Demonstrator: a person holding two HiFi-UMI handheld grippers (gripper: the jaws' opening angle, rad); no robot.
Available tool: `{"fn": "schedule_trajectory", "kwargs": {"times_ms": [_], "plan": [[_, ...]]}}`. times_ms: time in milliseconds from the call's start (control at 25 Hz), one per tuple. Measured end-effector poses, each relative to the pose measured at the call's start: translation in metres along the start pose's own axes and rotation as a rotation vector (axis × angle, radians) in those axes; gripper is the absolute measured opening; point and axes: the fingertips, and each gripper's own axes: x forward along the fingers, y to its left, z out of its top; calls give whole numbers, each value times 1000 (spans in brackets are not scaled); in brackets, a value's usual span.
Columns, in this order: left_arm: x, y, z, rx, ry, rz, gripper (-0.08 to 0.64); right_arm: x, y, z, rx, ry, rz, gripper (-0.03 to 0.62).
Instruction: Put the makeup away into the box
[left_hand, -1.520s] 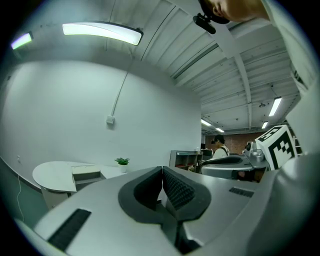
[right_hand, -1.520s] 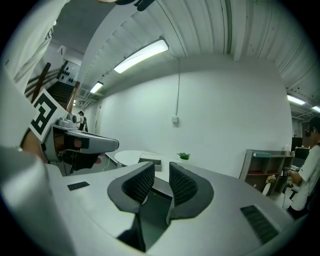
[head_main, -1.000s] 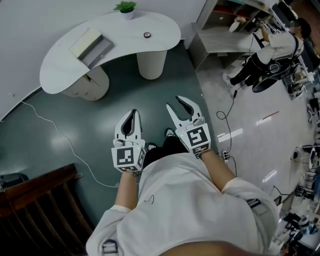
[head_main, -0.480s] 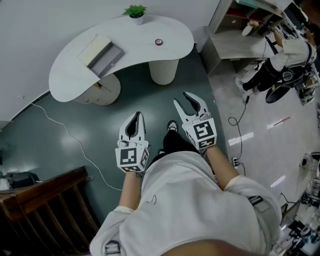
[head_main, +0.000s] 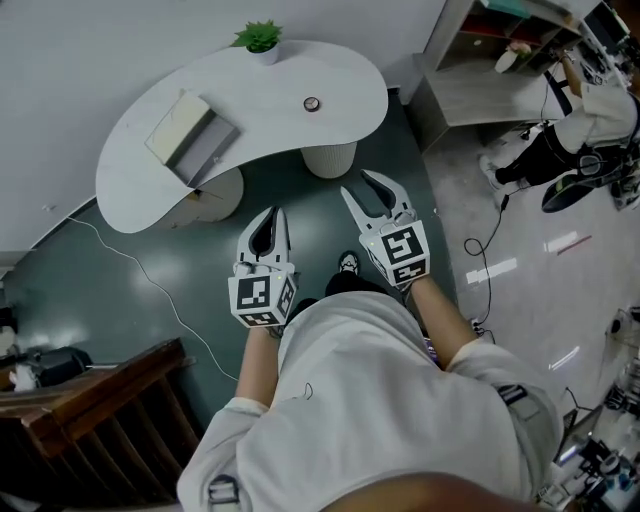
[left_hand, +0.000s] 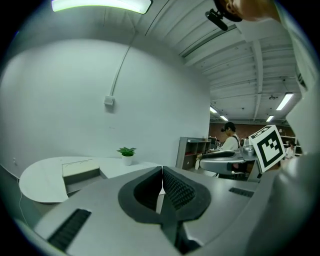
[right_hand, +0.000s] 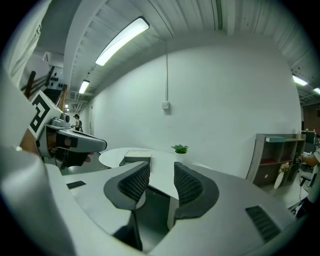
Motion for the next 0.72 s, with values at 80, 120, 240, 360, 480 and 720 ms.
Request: {"fn": "schedule_trajectory", "kwargs": {"times_ms": [80,120,240,360,480,720], "plan": [[22,0,-3,-5,17,3,20,13,-20,-5,5,12,2,138],[31,0,-5,-12,25,7,20,19,-28,-9,6,22,5,140],[48,5,-13,-36,59,18,20,35,-42,-22,21,58,22,157],[66,17,-15,-46,79,32,20,53,-54,-31,26,92,38,170],[88,39,-12,-49,86,43,20,82,-65,-34,24,121,45,193],[147,85,-10,-70,109,12,20,140,-81,-36,27,185,37,230]]}}
